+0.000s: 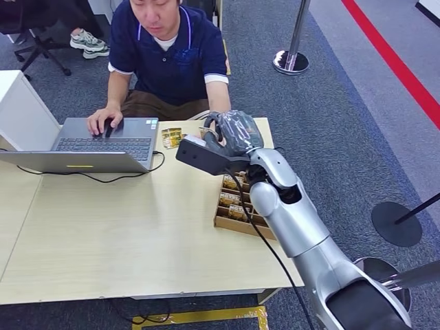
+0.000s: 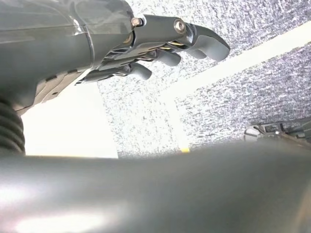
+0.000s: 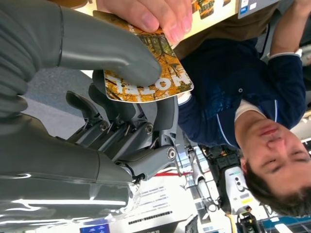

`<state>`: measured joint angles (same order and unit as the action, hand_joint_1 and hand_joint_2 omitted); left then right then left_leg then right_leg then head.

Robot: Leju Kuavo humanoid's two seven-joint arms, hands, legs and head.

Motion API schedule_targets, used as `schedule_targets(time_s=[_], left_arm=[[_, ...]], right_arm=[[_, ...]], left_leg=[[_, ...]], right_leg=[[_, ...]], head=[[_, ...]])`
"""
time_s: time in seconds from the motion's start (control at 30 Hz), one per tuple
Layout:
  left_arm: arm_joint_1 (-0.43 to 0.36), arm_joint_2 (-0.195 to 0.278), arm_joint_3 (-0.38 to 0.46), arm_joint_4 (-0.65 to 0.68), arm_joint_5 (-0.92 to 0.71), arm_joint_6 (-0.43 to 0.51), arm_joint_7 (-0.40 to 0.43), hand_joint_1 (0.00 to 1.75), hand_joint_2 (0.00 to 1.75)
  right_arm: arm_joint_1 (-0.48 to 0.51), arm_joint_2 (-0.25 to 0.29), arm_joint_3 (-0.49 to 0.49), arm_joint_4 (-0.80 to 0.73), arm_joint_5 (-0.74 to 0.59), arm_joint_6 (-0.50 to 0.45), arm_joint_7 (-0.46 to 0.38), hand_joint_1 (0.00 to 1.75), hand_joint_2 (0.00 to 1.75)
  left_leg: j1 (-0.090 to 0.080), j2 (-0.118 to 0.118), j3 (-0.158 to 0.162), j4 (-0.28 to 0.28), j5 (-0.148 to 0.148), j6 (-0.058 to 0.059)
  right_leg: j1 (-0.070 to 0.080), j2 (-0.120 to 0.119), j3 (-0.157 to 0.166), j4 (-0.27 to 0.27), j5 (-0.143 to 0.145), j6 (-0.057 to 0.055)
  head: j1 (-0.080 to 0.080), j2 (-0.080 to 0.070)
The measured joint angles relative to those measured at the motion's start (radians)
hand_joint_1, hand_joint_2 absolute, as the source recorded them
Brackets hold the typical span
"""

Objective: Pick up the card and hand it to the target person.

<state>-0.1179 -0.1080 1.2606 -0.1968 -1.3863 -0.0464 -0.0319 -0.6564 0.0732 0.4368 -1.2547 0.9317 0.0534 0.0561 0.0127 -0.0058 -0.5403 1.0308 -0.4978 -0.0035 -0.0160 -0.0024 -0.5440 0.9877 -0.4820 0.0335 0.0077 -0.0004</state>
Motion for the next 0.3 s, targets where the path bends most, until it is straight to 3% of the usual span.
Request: schedule_targets(time_s=[0.3], left_arm=[[0.0, 0.0, 0.0, 0.0, 0.0, -0.007, -0.005, 0.0, 1.75]], right_arm=[[-0.001, 0.002, 0.0, 0.025, -0.007, -0.002, -0.004, 1.59, 1.75]], left_leg=[[0.0, 0.0, 0.0, 0.0, 0.0, 0.0]], right_leg=[[0.0, 0.0, 0.0, 0.0, 0.0, 0.0]], head=[[0.0, 0.0]])
